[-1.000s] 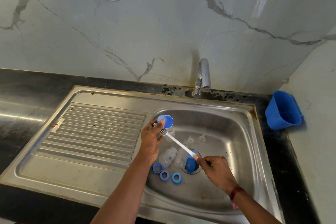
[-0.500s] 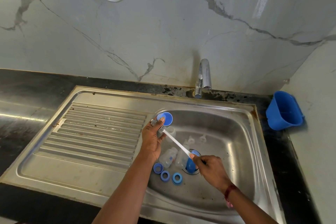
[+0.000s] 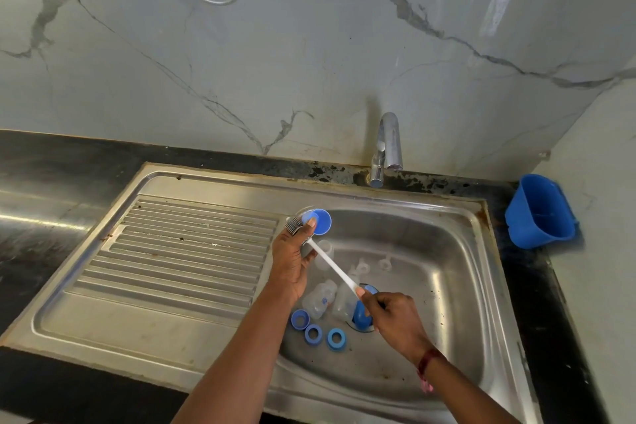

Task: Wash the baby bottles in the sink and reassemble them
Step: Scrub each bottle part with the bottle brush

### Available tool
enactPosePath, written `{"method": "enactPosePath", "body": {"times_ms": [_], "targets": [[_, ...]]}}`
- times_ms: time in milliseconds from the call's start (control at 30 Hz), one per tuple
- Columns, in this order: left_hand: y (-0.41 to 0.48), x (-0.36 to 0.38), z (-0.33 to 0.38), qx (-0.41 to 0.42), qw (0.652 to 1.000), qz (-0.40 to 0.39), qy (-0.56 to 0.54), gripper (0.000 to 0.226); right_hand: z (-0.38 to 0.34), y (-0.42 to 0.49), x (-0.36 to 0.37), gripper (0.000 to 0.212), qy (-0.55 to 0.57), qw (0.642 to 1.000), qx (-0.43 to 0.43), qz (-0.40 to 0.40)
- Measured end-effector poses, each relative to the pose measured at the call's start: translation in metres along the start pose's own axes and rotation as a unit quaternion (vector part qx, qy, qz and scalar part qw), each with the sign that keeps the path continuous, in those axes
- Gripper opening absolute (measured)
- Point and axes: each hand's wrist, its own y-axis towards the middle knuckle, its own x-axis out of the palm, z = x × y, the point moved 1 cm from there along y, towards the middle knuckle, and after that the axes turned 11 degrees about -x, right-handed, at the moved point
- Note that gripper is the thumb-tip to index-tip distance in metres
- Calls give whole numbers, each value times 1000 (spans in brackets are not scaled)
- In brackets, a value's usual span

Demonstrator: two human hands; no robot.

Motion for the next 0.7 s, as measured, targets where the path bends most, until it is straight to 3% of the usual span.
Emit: {"method": "enactPosePath", "body": {"times_ms": [400,700], "targets": [[-8,5,3,1,1000,-4,-30,26,-10,-8,9,53,31,999,1,29],[-1,-11,4,-10,999,30,-9,14,-1,5,0,60,13,998,33,-50]]}}
